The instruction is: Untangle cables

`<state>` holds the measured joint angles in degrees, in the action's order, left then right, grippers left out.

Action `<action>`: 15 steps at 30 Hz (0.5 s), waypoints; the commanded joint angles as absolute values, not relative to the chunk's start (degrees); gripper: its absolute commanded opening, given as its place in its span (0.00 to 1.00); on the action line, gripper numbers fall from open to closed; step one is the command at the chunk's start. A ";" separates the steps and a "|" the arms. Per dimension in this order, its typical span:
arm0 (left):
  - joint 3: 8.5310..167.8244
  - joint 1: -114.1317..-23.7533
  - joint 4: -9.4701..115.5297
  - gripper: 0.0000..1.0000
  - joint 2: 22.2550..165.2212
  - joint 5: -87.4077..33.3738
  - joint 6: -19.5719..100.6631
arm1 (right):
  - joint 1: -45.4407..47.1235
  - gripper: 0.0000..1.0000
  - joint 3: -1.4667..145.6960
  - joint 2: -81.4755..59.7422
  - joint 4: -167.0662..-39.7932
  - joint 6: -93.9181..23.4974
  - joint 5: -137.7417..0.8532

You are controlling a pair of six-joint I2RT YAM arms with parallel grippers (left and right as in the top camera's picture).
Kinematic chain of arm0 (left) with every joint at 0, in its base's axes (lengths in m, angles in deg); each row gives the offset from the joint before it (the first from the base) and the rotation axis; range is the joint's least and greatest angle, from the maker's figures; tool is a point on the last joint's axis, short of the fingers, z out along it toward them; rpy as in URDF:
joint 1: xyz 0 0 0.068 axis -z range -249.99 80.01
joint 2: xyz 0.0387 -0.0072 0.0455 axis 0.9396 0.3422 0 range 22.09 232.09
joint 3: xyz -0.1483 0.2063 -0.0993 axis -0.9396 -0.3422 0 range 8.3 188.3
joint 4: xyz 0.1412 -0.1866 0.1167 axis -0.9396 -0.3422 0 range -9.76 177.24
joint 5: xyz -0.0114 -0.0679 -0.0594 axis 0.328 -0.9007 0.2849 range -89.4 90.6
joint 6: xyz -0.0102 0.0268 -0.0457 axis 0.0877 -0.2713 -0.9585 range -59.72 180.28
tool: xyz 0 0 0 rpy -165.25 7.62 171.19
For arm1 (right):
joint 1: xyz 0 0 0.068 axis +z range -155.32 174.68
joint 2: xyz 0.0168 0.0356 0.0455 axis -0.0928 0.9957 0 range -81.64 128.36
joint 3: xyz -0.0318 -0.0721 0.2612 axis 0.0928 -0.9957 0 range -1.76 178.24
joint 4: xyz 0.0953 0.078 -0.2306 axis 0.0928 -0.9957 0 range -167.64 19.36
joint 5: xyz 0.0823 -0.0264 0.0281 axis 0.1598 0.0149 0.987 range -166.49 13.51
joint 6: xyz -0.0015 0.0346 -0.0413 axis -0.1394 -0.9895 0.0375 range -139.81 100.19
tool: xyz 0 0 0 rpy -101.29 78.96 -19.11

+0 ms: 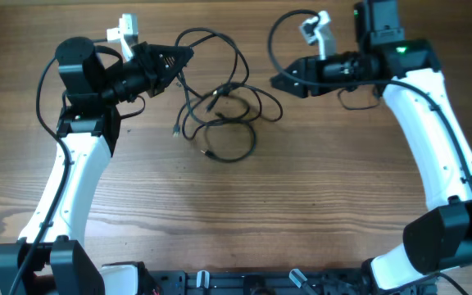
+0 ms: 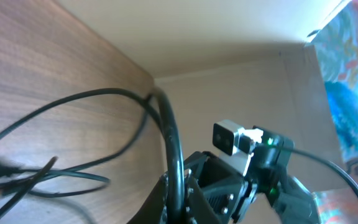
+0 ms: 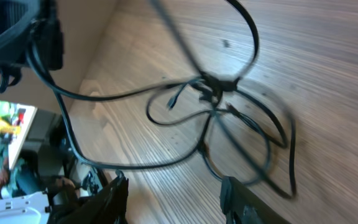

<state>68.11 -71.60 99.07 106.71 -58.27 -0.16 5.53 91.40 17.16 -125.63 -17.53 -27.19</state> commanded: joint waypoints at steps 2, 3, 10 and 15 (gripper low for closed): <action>68.62 -71.47 93.54 0.11 105.57 -58.08 -2.59 | 9.77 0.55 92.26 17.89 -121.08 -22.69 -30.01; 68.62 -71.20 91.16 0.11 105.57 -57.49 -1.43 | 10.64 0.57 92.26 17.91 -120.45 -22.90 -31.54; 68.62 -68.65 85.89 0.27 105.57 -50.49 -0.23 | 18.14 0.60 92.26 17.91 -119.86 -22.86 -35.63; 68.62 -68.60 83.49 0.64 105.57 -49.49 0.69 | 20.57 0.60 92.26 17.91 -119.09 -25.22 -39.71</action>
<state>68.27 -68.76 85.37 106.60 -51.37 -0.99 20.13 91.40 17.16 -119.83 -22.64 -35.63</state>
